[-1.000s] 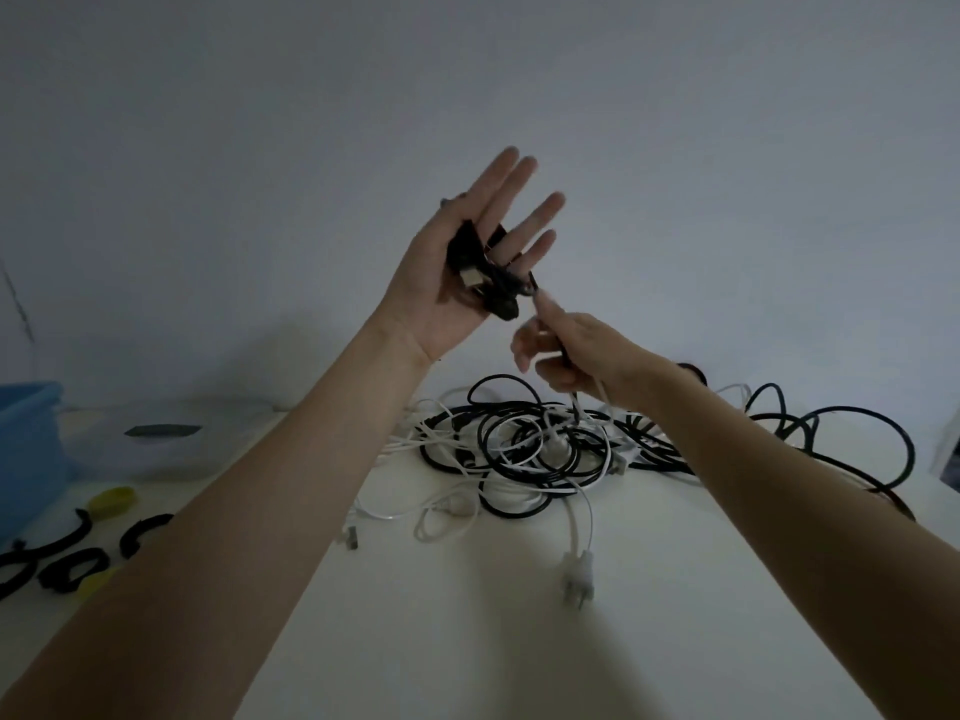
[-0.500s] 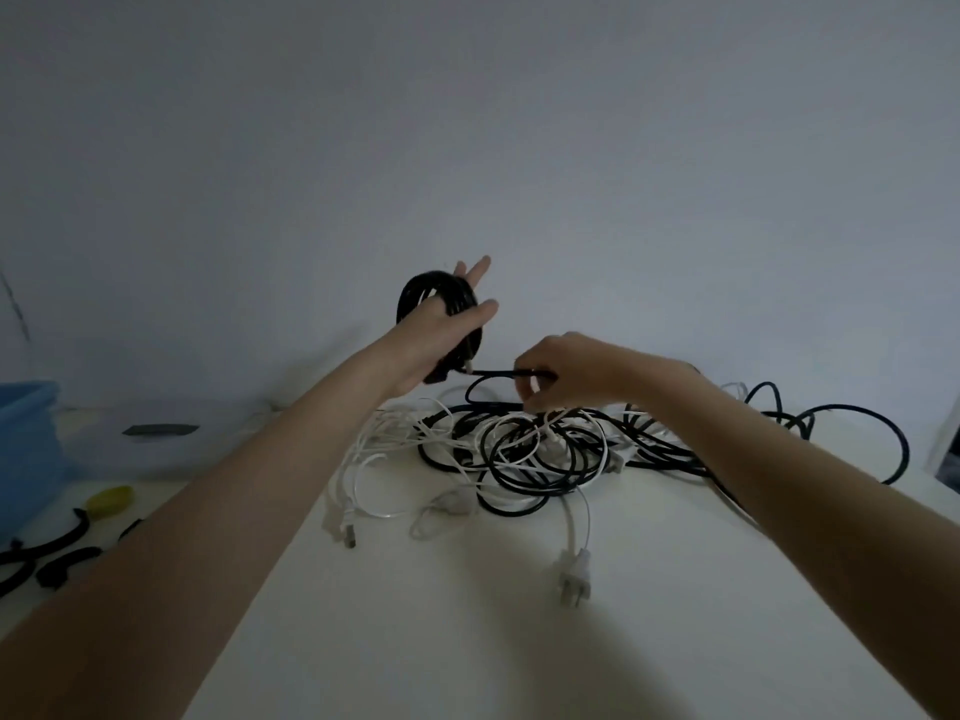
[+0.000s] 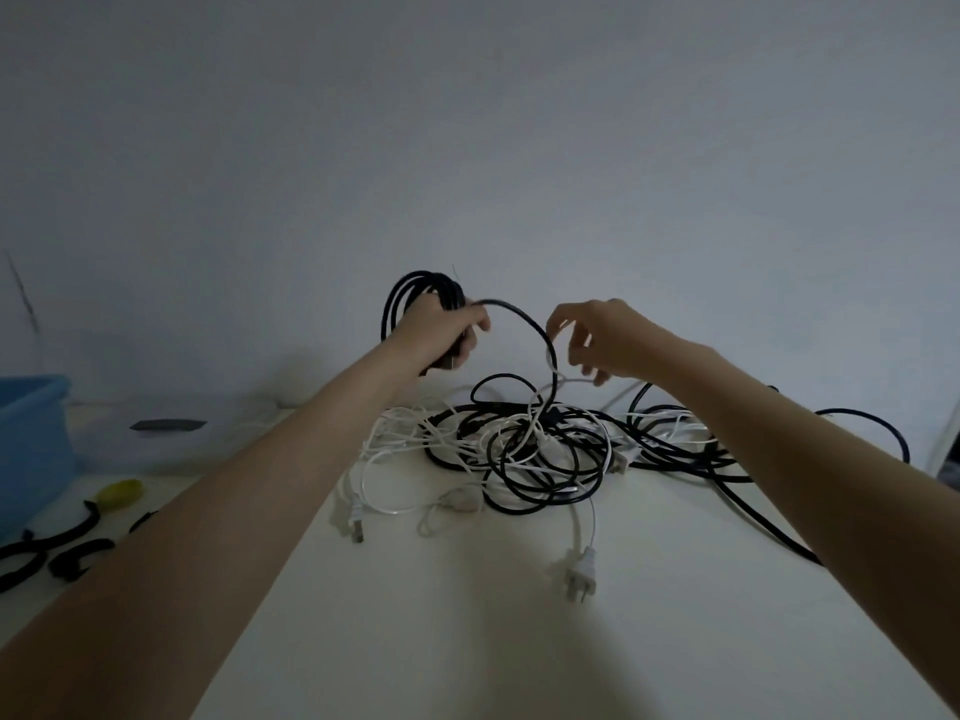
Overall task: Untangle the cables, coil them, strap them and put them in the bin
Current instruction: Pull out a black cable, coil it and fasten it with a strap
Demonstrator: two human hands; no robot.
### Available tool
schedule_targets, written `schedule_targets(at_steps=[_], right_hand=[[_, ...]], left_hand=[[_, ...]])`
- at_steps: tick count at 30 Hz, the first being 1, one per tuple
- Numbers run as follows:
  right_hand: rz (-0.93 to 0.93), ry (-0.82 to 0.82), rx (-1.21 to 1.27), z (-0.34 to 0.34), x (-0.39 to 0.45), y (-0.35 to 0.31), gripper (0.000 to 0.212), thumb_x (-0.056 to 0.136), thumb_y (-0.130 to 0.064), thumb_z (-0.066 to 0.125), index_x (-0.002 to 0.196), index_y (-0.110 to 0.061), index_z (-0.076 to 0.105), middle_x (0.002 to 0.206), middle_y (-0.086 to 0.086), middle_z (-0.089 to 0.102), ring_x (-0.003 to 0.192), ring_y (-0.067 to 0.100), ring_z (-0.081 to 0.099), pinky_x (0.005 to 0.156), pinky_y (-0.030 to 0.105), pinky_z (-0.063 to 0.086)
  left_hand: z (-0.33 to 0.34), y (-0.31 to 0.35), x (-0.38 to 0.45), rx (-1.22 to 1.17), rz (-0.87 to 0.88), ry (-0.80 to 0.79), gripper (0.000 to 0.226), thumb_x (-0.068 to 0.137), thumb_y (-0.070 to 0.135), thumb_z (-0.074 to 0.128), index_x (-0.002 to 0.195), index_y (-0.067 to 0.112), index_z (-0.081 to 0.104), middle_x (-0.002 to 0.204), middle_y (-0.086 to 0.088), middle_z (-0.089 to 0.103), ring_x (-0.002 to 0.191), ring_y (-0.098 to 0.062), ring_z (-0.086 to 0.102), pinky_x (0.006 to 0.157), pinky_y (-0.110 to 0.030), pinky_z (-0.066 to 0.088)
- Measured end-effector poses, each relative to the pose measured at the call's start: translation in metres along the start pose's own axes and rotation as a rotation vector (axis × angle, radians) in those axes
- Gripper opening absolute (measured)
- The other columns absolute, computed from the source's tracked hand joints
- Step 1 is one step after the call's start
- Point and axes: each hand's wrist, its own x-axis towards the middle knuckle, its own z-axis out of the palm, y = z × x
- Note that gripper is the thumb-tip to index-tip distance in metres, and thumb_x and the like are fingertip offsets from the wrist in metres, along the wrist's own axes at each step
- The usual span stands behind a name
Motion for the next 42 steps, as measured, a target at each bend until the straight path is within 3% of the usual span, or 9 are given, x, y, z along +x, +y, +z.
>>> schedule_targets(at_steps=[3, 5, 11, 18, 22, 26, 33, 38, 42], right_hand=[[0.061, 0.005, 0.038, 0.003, 0.0, 0.008, 0.008, 0.096, -0.01, 0.049, 0.096, -0.014, 0.056, 0.066, 0.006, 0.063, 0.036, 0.005, 0.055, 0.04, 0.015, 0.046], [0.101, 0.037, -0.017, 0.003, -0.002, 0.012, 0.023, 0.099, -0.023, 0.043, 0.088, -0.01, 0.058, 0.059, 0.004, 0.059, 0.035, 0.007, 0.051, 0.039, 0.013, 0.041], [0.28, 0.072, -0.384, 0.007, -0.001, 0.012, 0.037, 0.1, -0.036, 0.033, 0.083, -0.01, 0.051, 0.077, 0.008, 0.052, 0.073, 0.026, 0.052, 0.067, 0.029, 0.04], [0.528, -0.14, -0.544, 0.021, -0.027, 0.043, 0.031, 0.093, -0.009, 0.037, 0.118, -0.006, 0.056, 0.118, 0.011, 0.06, 0.106, 0.027, 0.058, 0.075, 0.029, 0.039], [0.516, -0.042, -0.395, 0.014, -0.011, 0.04, 0.026, 0.095, -0.016, 0.043, 0.114, -0.005, 0.058, 0.109, 0.013, 0.061, 0.099, 0.029, 0.059, 0.077, 0.03, 0.044], [0.193, -0.099, -0.258, 0.012, 0.009, 0.016, 0.042, 0.088, -0.014, 0.059, 0.129, -0.018, 0.05, 0.12, 0.009, 0.051, 0.105, 0.025, 0.05, 0.094, 0.035, 0.042], [0.106, -0.272, 0.241, 0.014, 0.008, -0.032, 0.04, 0.076, 0.011, 0.033, 0.076, -0.01, 0.066, 0.055, 0.006, 0.044, 0.039, 0.015, 0.037, 0.039, 0.019, 0.034], [0.186, -0.632, 0.62, 0.007, -0.013, -0.011, 0.038, 0.085, 0.02, 0.036, 0.098, -0.002, 0.064, 0.085, 0.012, 0.064, 0.075, 0.018, 0.067, 0.068, 0.022, 0.055], [0.071, -0.741, 0.634, -0.006, -0.025, -0.008, 0.036, 0.089, 0.008, 0.049, 0.115, -0.015, 0.06, 0.099, 0.001, 0.058, 0.091, 0.012, 0.057, 0.08, 0.024, 0.048]], left_hand=[[-0.005, 0.01, 0.003, -0.334, -0.017, 0.099, 0.021, 0.094, 0.012, 0.05, 0.074, 0.011, 0.055, 0.051, 0.004, 0.062, 0.044, -0.007, 0.053, 0.044, -0.018, 0.035], [-0.009, 0.022, 0.007, -0.508, 0.008, 0.118, 0.02, 0.097, 0.012, 0.048, 0.078, 0.012, 0.054, 0.069, 0.0, 0.071, 0.06, -0.01, 0.066, 0.044, -0.016, 0.037], [-0.017, 0.066, 0.018, -0.863, 0.106, 0.162, 0.023, 0.097, 0.011, 0.047, 0.075, 0.011, 0.055, 0.094, -0.002, 0.067, 0.083, -0.02, 0.067, 0.05, -0.013, 0.047], [-0.035, 0.086, 0.019, -1.004, 0.179, 0.204, 0.028, 0.096, 0.008, 0.044, 0.07, 0.01, 0.055, 0.08, -0.002, 0.072, 0.074, -0.019, 0.071, 0.049, -0.014, 0.042], [-0.04, 0.078, 0.019, -0.999, 0.094, 0.265, 0.026, 0.096, 0.008, 0.044, 0.071, 0.01, 0.051, 0.069, -0.003, 0.072, 0.065, -0.015, 0.071, 0.048, -0.014, 0.042], [-0.027, 0.069, 0.017, -0.921, -0.011, 0.17, 0.026, 0.099, 0.011, 0.041, 0.074, 0.01, 0.045, 0.064, -0.006, 0.071, 0.058, -0.014, 0.07, 0.044, -0.013, 0.041], [-0.016, 0.07, 0.014, -0.702, -0.037, 0.148, 0.019, 0.097, 0.01, 0.043, 0.078, 0.01, 0.046, 0.064, -0.007, 0.071, 0.051, -0.01, 0.065, 0.042, -0.014, 0.033], [-0.028, 0.056, 0.018, -0.789, -0.099, 0.253, 0.018, 0.097, 0.008, 0.041, 0.08, 0.008, 0.044, 0.062, -0.008, 0.07, 0.047, -0.01, 0.063, 0.04, -0.013, 0.032], [-0.023, 0.036, 0.021, -0.792, -0.169, 0.317, 0.019, 0.097, 0.007, 0.038, 0.079, 0.009, 0.043, 0.057, -0.008, 0.069, 0.045, -0.01, 0.062, 0.036, -0.014, 0.032]])
